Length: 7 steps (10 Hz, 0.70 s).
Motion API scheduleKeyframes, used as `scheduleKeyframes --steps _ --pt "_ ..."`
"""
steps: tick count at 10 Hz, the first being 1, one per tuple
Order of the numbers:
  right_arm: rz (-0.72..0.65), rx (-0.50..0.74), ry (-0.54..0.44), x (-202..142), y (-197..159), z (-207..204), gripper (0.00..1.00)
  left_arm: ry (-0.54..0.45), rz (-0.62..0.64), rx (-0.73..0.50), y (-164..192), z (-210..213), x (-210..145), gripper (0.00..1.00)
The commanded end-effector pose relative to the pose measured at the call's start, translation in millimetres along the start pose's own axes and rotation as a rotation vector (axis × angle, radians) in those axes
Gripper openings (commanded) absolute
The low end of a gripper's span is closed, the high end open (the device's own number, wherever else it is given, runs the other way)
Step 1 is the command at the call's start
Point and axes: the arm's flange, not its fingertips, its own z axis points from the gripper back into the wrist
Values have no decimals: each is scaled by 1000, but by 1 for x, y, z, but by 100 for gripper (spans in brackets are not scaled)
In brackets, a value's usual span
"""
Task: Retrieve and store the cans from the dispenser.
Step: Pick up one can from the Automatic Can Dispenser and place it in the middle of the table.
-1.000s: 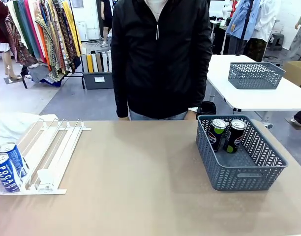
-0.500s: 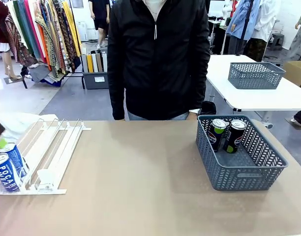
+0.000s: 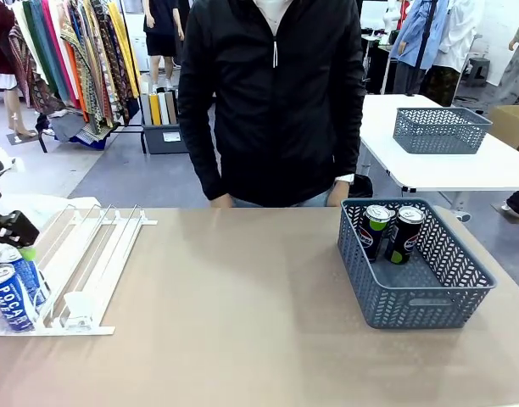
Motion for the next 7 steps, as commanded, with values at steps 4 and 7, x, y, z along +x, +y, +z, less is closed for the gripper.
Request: scheduleKeyframes --steps 4,7 --pt "12 -8 15 -3 0 3 100 97 25 77 5 -30 -11 100" --pt "12 -8 15 -3 0 3 100 144 40 107 10 -41 -8 100"
